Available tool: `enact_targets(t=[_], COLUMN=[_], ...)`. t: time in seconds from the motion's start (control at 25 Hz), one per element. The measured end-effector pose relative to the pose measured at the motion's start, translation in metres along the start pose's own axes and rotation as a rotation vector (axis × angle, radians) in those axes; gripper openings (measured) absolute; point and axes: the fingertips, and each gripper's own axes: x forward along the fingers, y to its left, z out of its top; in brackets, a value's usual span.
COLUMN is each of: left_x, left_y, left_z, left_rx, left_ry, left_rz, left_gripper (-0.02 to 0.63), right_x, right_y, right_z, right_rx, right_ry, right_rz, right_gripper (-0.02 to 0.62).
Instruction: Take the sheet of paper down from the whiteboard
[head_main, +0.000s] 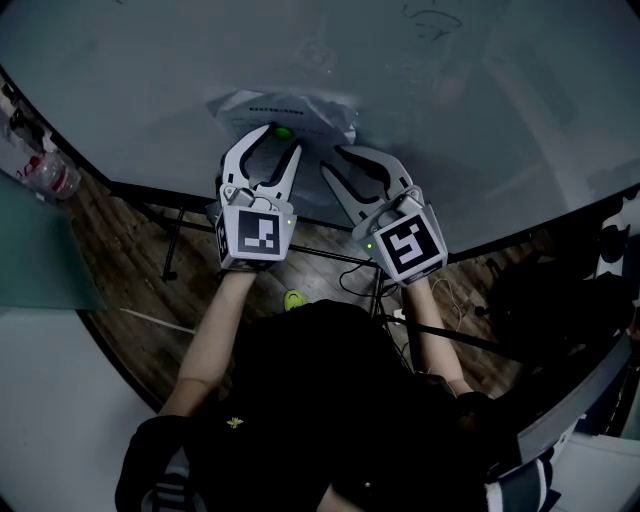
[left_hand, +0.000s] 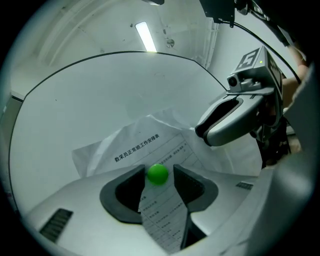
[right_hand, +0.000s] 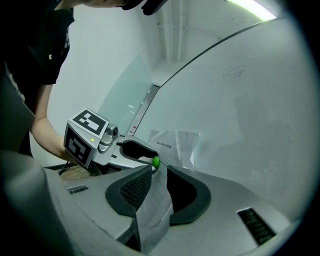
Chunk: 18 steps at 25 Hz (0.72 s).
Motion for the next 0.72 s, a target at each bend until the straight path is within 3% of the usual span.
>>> enact_targets(t=[0.72], left_x=[0.001], left_y=[0.004], left_z=[0.000], left_rx=[0.034], left_ry=[0.004], left_rz=[0.081], left_gripper=[0.150], right_x=[-0.007], right_y=[-0.014], right_z=[0.012], right_rx=[-0.004], right_ry=[-0.016], right_rz=[-0.063], right_gripper=[0.097])
